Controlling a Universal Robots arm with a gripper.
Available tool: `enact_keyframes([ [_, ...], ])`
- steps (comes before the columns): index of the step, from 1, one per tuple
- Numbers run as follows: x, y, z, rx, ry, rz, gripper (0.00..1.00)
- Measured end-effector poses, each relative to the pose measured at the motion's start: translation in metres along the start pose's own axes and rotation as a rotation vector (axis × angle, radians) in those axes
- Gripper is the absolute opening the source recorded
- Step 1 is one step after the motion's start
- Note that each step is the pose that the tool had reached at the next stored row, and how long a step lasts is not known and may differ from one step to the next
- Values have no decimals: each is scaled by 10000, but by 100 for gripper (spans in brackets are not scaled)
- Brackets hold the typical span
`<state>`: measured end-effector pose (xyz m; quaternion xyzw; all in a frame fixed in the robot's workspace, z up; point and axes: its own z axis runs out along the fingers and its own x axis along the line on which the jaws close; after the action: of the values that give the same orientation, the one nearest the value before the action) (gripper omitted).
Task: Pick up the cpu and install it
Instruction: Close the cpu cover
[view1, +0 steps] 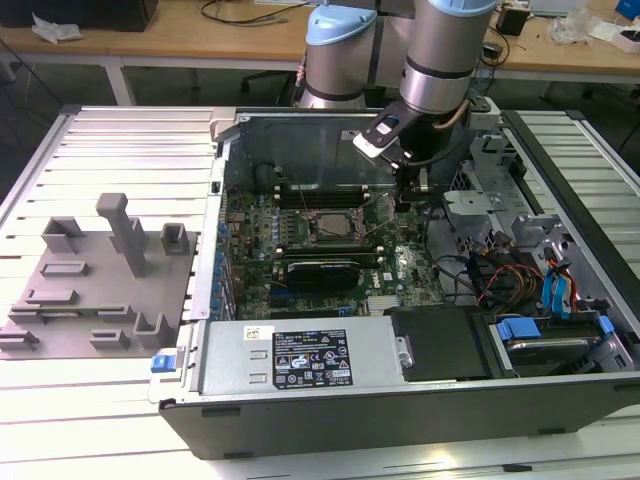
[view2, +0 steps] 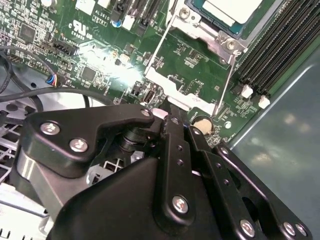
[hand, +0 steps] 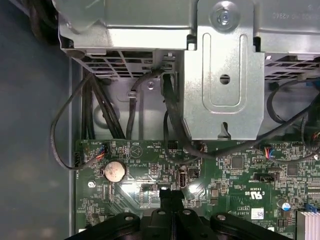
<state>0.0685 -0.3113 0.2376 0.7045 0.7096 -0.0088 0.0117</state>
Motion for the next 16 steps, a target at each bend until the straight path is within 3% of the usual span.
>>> enact_keyframes([
  [5, 25, -122, -6, -19, 5, 3, 11],
  [16, 69, -477, -33, -249, -2, 7, 11],
])
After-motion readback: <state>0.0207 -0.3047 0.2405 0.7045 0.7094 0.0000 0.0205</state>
